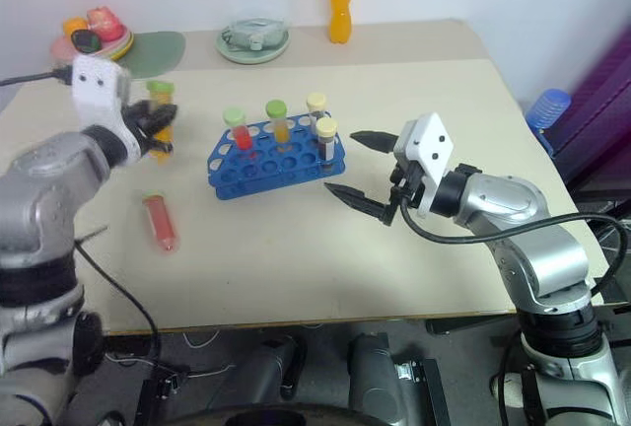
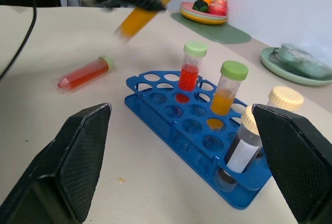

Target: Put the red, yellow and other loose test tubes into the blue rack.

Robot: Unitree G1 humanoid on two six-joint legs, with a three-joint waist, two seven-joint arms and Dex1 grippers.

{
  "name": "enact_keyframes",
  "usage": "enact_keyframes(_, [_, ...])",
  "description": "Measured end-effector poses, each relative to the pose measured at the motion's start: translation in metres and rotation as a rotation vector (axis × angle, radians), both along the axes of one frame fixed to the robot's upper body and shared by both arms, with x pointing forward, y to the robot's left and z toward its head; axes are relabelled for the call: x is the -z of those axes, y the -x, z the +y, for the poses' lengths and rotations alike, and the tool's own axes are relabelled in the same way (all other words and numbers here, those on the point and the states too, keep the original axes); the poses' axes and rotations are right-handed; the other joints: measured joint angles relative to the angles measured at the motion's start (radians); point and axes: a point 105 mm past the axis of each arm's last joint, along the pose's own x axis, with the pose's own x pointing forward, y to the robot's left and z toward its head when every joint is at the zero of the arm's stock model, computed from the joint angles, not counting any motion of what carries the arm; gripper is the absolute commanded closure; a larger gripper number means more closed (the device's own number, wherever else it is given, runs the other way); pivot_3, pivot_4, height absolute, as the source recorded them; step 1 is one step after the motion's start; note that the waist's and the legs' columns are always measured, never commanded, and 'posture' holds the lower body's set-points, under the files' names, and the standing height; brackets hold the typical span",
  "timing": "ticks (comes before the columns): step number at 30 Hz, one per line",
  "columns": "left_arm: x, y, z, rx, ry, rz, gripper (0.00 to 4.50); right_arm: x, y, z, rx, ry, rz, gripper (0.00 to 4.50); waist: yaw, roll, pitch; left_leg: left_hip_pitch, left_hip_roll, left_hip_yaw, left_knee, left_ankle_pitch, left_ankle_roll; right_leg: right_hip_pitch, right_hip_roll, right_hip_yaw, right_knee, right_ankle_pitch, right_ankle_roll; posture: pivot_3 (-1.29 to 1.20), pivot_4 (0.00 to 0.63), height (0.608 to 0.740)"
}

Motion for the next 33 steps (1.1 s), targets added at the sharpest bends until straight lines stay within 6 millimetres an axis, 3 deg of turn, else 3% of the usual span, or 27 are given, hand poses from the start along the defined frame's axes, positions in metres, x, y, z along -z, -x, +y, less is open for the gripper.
enact_keyframes(3, [-0.007,0.011,-0.030,0.222,-0.013,-0.158,3.73,0.002,0.000,-0.001,0.005,-0.001,0.008,0.00,0.018,0.000,0.000,-0.001,0.001,0.000,0.001,-0.002,0.004,0.001,0.000,-0.001,-0.001,0.001,-0.001,0.00,0.150,0.740])
enact_keyframes(7, [-0.018,-0.007,-0.041,0.229,0.022,-0.320,3.73,0.006,0.004,-0.003,0.019,-0.004,0.021,0.00,0.038,0.000,0.000,-0.001,0.001,0.001,0.003,-0.004,0.007,0.002,0.000,-0.001,-0.003,0.001,-0.001,0.00,0.150,0.740])
enact_keyframes(13, [0.007,-0.021,-0.076,0.329,0.085,-0.412,3.73,0.008,0.008,-0.015,0.068,0.002,0.021,0.00,0.042,0.000,0.000,-0.003,0.001,0.001,0.003,-0.002,0.003,0.002,0.000,-0.001,-0.009,0.003,0.002,0.00,0.150,0.740])
enact_keyframes(20, [0.049,-0.027,-0.107,0.415,0.143,-0.359,3.73,0.008,0.017,-0.024,0.105,0.013,0.024,0.00,0.041,0.000,0.000,-0.003,0.001,0.002,0.005,-0.006,0.011,0.003,0.000,0.000,-0.011,0.005,0.005,0.00,0.150,0.740])
enact_keyframes(28, [0.058,-0.030,-0.144,0.470,0.127,-0.392,3.73,0.006,0.027,-0.029,0.153,0.023,0.035,0.00,0.042,0.000,0.000,-0.003,0.001,0.002,0.005,-0.006,0.011,0.004,0.000,-0.001,-0.012,0.005,0.005,0.00,0.150,0.740])
enact_keyframes(33, [0.058,-0.034,-0.149,0.468,0.097,-0.411,3.73,0.003,0.029,-0.029,0.168,0.020,0.035,0.00,0.041,0.000,0.000,-0.003,0.001,0.002,0.005,-0.006,0.011,0.004,0.000,-0.001,-0.012,0.005,0.005,0.00,0.150,0.740])
